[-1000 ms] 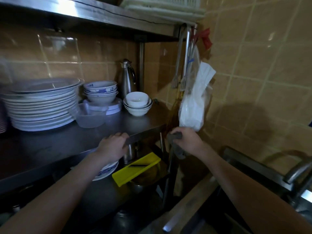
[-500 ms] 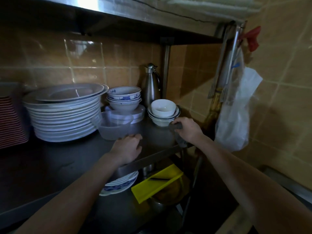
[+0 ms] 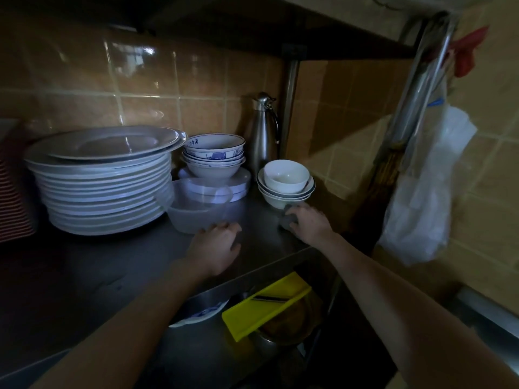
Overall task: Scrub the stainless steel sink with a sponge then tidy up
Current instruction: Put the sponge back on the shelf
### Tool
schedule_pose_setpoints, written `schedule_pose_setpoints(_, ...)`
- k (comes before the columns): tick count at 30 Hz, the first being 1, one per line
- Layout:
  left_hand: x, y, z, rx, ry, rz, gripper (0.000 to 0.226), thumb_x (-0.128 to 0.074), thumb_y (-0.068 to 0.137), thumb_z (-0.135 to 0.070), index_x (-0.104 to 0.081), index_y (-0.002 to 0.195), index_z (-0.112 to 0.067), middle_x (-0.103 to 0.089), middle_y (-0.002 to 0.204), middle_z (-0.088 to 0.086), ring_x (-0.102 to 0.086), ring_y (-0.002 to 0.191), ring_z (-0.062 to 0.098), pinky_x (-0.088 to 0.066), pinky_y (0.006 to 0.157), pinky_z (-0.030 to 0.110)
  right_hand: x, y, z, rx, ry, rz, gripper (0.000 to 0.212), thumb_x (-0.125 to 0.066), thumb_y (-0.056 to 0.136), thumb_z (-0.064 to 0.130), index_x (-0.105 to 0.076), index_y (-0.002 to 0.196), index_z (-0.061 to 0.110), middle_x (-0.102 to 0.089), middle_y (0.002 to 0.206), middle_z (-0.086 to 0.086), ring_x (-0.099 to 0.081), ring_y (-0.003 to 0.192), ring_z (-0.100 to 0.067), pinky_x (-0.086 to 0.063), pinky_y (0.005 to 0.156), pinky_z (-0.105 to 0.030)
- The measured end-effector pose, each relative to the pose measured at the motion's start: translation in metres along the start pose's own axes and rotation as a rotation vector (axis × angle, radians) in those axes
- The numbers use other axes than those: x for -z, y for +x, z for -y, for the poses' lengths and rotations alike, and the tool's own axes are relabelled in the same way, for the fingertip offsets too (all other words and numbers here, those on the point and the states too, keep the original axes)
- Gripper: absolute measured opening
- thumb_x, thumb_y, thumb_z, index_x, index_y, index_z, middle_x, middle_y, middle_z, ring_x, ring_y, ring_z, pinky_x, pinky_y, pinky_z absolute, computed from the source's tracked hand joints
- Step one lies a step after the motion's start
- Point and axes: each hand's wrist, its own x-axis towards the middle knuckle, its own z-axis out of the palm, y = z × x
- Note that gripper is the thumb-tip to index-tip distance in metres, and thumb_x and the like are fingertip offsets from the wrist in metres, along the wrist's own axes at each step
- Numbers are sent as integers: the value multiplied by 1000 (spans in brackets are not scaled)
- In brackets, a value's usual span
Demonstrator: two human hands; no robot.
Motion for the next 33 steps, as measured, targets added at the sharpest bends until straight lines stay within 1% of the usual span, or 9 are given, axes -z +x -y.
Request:
schedule_pose_setpoints(2, 1, -2, -3, -14, -1, 5, 38, -47, 92, -35, -42, 128, -26, -51, 130, 3, -49, 117, 22, -39, 92, 38, 1, -3, 0, -5, 2, 13, 40, -55, 89, 25, -49, 128, 32, -32, 144, -2, -41, 126, -30, -35, 104, -44)
schedule_pose_setpoints(4, 3, -4, -7, -24, 4, -1, 38, -47, 92, -36, -42, 129, -26, -51, 130, 3, -49, 117, 23, -39, 92, 38, 5, -9, -2, -5, 6, 15, 48, -55, 90, 26, -42, 135, 33, -27, 148, -3, -38, 130, -31, -34, 108, -45)
schedule_pose_setpoints(9, 5, -8, -29, -44, -1, -12, 39, -48, 90, -35, -44, 128, -25, -52, 130, 4, -49, 120, 25, -40, 94, 40, 15, -41, -12, -9, 63, -53, 48, -55, 90, 24, -43, 136, 32, -33, 146, -1, -38, 131, -30, -32, 108, -42)
schedule_pose_setpoints(14, -2, -21, -61, -69, -25, 1, 37, -49, 90, -35, -45, 125, -24, -52, 127, 4, -50, 117, 29, -41, 91, 39, 22, -92, -35, -32, 122, -66, 42, -53, 90, 22, -48, 131, 30, -39, 142, -4, -42, 128, -31, -37, 105, -43)
schedule_pose_setpoints(17, -9, -29, -84, -96, -17, 24, 35, -48, 91, -34, -47, 124, -23, -52, 124, 5, -50, 116, 29, -40, 92, 39, 25, -127, -50, -54, 150, -48, 41, -53, 90, 21, -49, 131, 28, -40, 141, -2, -42, 128, -29, -37, 105, -42)
schedule_pose_setpoints(22, -30, -41, -131, -166, 23, 21, 38, -48, 90, -36, -45, 127, -26, -48, 126, 3, -44, 120, 27, -36, 95, 39, 23, -194, -89, -137, 138, -6, 41, -49, 91, 21, -47, 131, 29, -39, 143, 0, -40, 130, -27, -36, 107, -42)
schedule_pose_setpoints(27, -49, -49, -182, -267, -55, 132, 36, -45, 92, -37, -43, 127, -27, -46, 127, 2, -43, 120, 27, -35, 96, 42, 22, -260, -134, -251, 105, 19, 41, -49, 92, 22, -46, 132, 30, -40, 143, -1, -39, 131, -27, -33, 106, -39)
schedule_pose_setpoints(30, -61, -53, -216, -326, -71, 190, 37, -43, 94, -36, -42, 129, -27, -44, 129, 0, -42, 120, 26, -34, 96, 42, 23, -300, -160, -337, 110, -3, 40, -53, 90, 21, -50, 129, 30, -45, 136, 2, -44, 127, -24, -38, 105, -38)
schedule_pose_setpoints(33, -70, -57, -251, -393, -83, 233, 36, -42, 95, -36, -41, 130, -26, -44, 130, 0, -42, 121, 26, -34, 97, 42, 25, -341, -185, -432, 113, -27, 40, -53, 90, 20, -51, 129, 30, -45, 138, 2, -45, 127, -23, -38, 106, -39)
